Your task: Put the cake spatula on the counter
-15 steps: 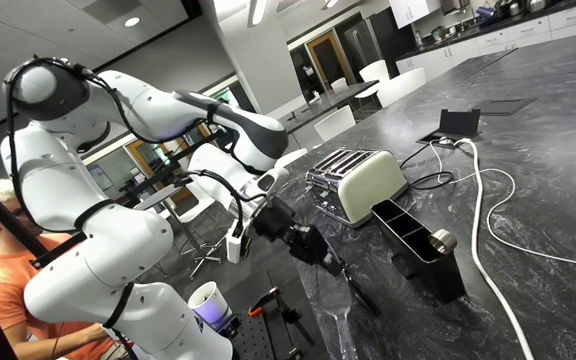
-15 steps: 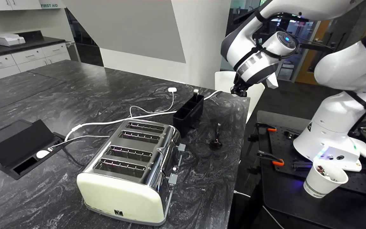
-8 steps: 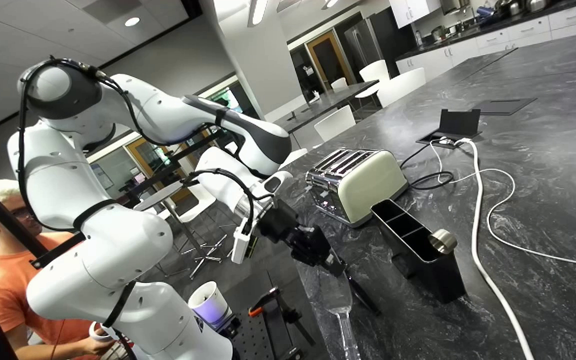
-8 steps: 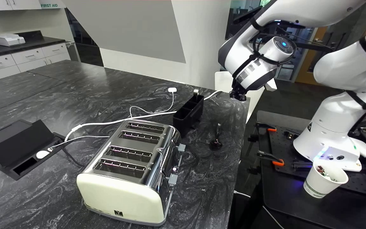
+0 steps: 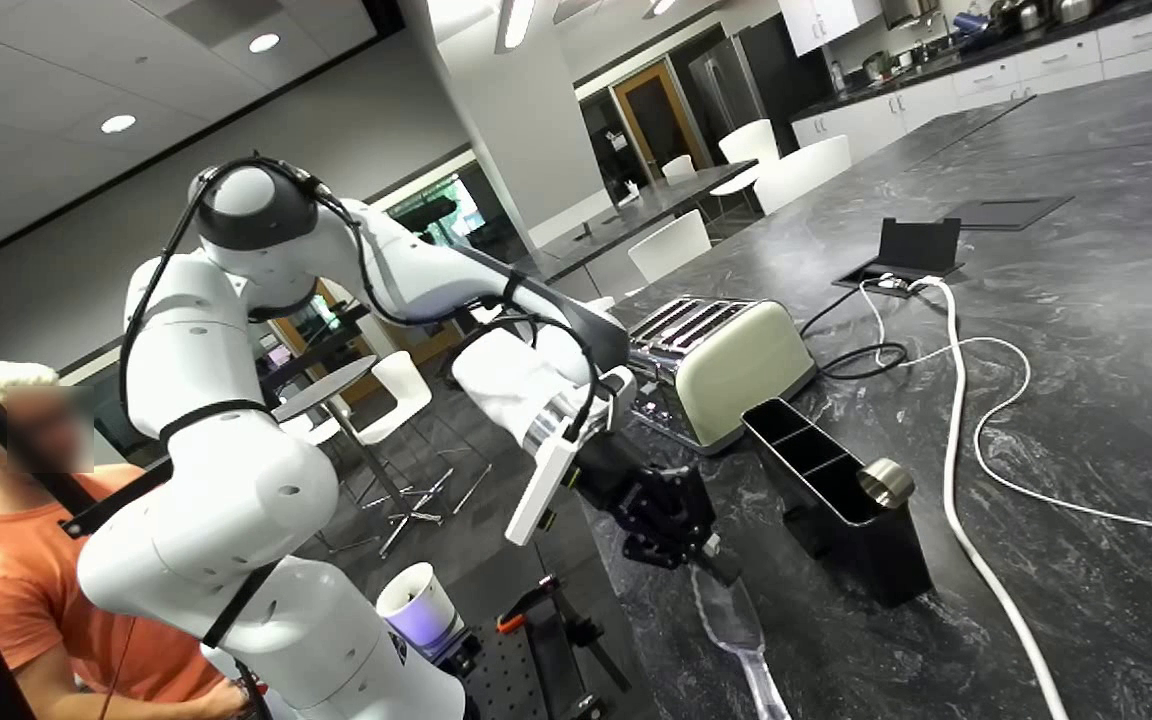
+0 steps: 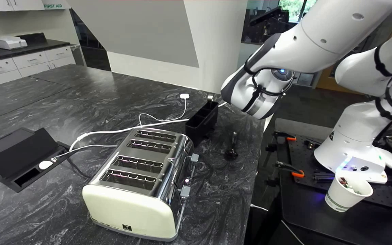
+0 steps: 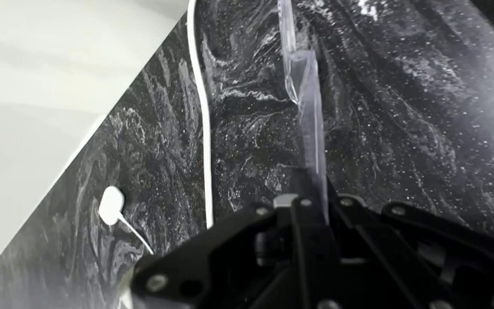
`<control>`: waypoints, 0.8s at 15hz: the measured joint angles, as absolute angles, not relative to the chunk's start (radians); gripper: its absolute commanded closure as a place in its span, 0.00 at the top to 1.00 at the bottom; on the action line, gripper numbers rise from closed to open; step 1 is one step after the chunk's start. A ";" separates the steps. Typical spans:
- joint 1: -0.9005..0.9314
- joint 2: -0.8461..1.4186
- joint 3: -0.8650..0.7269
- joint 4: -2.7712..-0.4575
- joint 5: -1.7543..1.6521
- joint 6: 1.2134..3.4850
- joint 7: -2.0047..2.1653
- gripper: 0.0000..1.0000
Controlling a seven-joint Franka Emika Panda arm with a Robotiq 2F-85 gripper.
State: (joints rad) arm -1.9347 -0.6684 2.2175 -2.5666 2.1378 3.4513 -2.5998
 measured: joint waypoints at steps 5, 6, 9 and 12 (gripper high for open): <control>-1.942 -0.821 2.253 -2.499 1.914 3.310 -2.600 0.01; -1.933 -0.842 2.250 -2.492 1.878 3.269 -2.600 0.01; -1.896 -0.896 2.236 -2.486 1.770 3.168 -2.558 0.01; -1.898 -0.923 2.244 -2.485 1.770 3.123 -2.591 0.01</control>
